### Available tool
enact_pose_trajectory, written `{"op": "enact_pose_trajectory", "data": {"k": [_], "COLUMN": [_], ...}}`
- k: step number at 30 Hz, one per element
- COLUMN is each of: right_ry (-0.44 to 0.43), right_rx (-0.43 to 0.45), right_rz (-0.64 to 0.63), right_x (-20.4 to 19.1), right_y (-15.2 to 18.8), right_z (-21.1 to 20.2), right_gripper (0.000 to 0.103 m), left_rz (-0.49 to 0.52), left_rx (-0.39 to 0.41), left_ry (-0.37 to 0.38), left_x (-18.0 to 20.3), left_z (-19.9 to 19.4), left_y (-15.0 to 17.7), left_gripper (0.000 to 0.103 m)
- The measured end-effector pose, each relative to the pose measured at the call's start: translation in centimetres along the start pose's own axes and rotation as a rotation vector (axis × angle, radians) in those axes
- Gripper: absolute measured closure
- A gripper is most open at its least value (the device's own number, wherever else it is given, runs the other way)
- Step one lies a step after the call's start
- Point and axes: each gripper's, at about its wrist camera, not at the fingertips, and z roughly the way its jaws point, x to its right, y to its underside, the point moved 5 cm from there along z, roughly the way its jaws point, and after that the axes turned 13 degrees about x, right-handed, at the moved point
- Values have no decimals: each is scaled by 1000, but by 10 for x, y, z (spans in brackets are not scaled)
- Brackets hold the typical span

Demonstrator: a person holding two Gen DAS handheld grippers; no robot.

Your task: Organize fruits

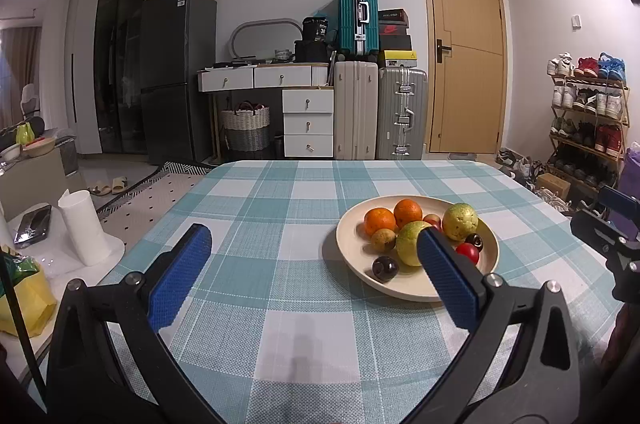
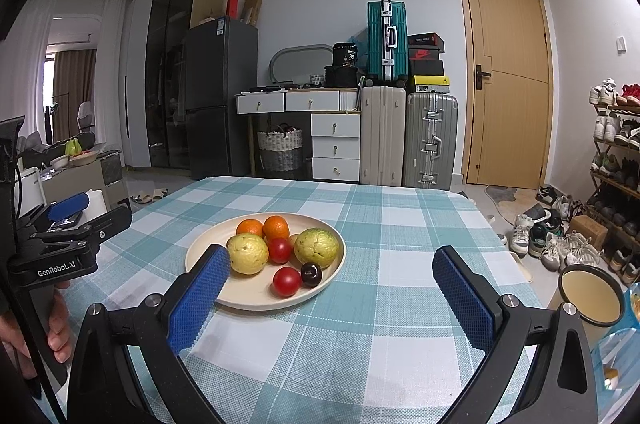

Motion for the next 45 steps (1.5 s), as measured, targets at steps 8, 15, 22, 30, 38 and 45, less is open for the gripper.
{"op": "enact_pose_trajectory", "data": {"k": [8,15,22,30,38,45], "right_ry": [0,0,0,0,0,0], "right_rx": [0,0,0,0,0,0], "right_rz": [0,0,0,0,0,0], "right_x": [0,0,0,0,0,0], "right_y": [0,0,0,0,0,0], "right_z": [0,0,0,0,-1,-1], "right_gripper": [0,0,0,0,0,0], "left_rz": [1,0,1,1,0,0], "left_rx": [-1,0,-1,0,0,0], "left_ry": [-4,0,1,1,-5,-3], "left_x": [-1,-1,-1,-1,-2,-3], "left_z": [1,0,1,0,-1,-1], "left_y": [1,1,1,1,1,1], "left_gripper": [0,0,0,0,0,0]}}
